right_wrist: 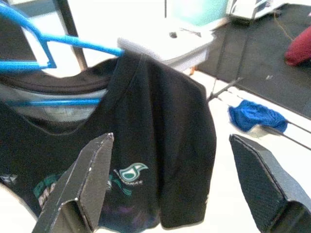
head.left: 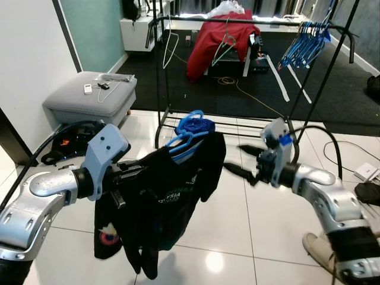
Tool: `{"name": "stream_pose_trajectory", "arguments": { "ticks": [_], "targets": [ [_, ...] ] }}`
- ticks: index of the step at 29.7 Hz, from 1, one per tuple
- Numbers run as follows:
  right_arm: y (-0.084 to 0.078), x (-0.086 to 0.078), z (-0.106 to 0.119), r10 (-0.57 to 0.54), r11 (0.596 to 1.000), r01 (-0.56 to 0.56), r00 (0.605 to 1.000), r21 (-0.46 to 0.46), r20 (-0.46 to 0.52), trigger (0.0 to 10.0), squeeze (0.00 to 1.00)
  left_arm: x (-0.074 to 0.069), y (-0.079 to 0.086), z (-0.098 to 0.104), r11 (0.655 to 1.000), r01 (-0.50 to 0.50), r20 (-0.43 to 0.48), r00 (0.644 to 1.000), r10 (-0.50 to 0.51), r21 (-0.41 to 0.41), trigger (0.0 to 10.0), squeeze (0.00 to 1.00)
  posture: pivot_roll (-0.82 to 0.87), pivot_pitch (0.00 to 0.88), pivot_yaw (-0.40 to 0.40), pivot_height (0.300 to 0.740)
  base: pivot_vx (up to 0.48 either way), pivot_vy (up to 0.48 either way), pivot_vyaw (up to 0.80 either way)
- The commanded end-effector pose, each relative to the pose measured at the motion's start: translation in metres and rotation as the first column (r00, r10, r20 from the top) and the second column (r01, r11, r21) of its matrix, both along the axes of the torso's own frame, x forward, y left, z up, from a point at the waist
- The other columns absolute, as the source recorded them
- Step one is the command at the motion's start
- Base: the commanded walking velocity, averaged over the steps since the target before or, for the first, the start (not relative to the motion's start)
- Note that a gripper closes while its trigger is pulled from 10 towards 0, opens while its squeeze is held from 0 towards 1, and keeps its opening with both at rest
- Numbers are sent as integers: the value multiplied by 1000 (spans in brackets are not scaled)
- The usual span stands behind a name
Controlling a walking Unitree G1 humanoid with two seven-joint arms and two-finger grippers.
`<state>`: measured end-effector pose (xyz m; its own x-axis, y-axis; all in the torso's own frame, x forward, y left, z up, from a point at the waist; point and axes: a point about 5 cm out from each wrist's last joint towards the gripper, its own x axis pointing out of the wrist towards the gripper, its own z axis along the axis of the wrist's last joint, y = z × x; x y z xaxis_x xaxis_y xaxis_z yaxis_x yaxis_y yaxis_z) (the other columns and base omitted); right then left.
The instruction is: Hang hanger
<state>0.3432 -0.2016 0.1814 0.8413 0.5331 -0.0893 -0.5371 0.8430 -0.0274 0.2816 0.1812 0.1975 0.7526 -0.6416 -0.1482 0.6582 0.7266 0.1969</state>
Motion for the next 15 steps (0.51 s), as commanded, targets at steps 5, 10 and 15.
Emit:
{"name": "stream_pose_trajectory", "arguments": {
  "ticks": [5, 10, 15],
  "targets": [
    [-1, 6, -16, -164, 979, 165, 986, 121, -19, 10000, 0, 11, -6, -24, 974, -189, -89, 980, 178, -125, 10000, 0, -40, 37, 7, 740, 0, 0, 305],
    [11, 7, -39, -229, 966, 234, 972, 108, -56, 10000, 0, 9, -17, -58, 896, -347, -180, 935, 306, -277, 10000, 0, -60, 39, 12, 740, 0, 0, 793],
    [5, 12, -47, -282, 937, 296, 954, 184, -100, 10000, 0, 8, -21, -60, 869, -372, -141, 928, 345, -325, 10000, 0, -57, 25, -7, 740, 0, 0, 320]
  ]
}}
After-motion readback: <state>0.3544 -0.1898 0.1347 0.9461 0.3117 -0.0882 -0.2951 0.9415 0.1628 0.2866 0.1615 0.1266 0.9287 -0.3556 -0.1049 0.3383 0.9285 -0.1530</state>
